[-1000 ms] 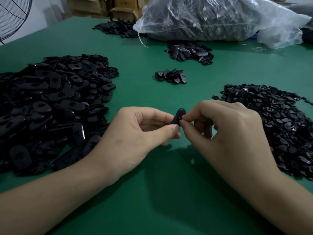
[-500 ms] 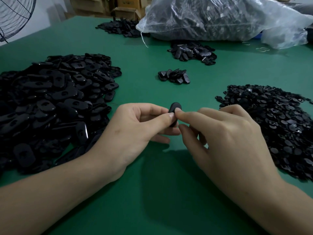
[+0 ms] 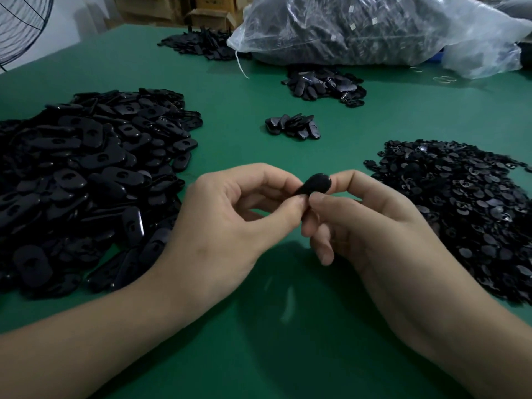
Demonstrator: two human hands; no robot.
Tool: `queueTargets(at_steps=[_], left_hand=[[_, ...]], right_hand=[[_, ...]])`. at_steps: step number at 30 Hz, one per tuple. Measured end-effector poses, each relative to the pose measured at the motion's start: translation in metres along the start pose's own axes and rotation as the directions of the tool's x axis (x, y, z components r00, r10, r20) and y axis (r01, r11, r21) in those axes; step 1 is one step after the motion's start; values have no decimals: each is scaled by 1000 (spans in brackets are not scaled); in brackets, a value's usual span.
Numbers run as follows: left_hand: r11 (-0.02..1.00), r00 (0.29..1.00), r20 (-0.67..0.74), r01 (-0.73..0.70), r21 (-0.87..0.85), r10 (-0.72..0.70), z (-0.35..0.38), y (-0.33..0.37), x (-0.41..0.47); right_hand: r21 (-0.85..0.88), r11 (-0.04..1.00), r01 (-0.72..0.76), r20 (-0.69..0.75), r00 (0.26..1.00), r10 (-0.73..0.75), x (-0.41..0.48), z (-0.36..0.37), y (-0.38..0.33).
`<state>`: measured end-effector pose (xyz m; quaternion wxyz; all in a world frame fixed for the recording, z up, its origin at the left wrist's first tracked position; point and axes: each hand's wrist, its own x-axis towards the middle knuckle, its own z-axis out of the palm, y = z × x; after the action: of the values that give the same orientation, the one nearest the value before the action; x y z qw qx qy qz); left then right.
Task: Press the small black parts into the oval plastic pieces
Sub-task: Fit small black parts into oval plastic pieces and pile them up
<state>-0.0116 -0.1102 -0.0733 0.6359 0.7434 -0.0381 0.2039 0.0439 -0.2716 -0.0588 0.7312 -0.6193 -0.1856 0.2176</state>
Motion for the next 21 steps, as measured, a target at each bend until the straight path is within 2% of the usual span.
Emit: queueTargets(at_steps=[4,7,11,21], left_hand=[[999,999,-31,-38,30,39,2,1,0],[997,997,-43,-60,47,62,2,3,-1],[976,987,-79,-122,179,138,3,4,-2],[769,914,-2,-340,541,405,-1,12,-2]], right_hand=[[152,987,-48,80,996,36,1,-1,1],[189,979,-74,109,993,54,4,-3,3],[222,971,-91,146,987,59,7,-6,4],[265,954,-140,225,971,80,9,-13,4]])
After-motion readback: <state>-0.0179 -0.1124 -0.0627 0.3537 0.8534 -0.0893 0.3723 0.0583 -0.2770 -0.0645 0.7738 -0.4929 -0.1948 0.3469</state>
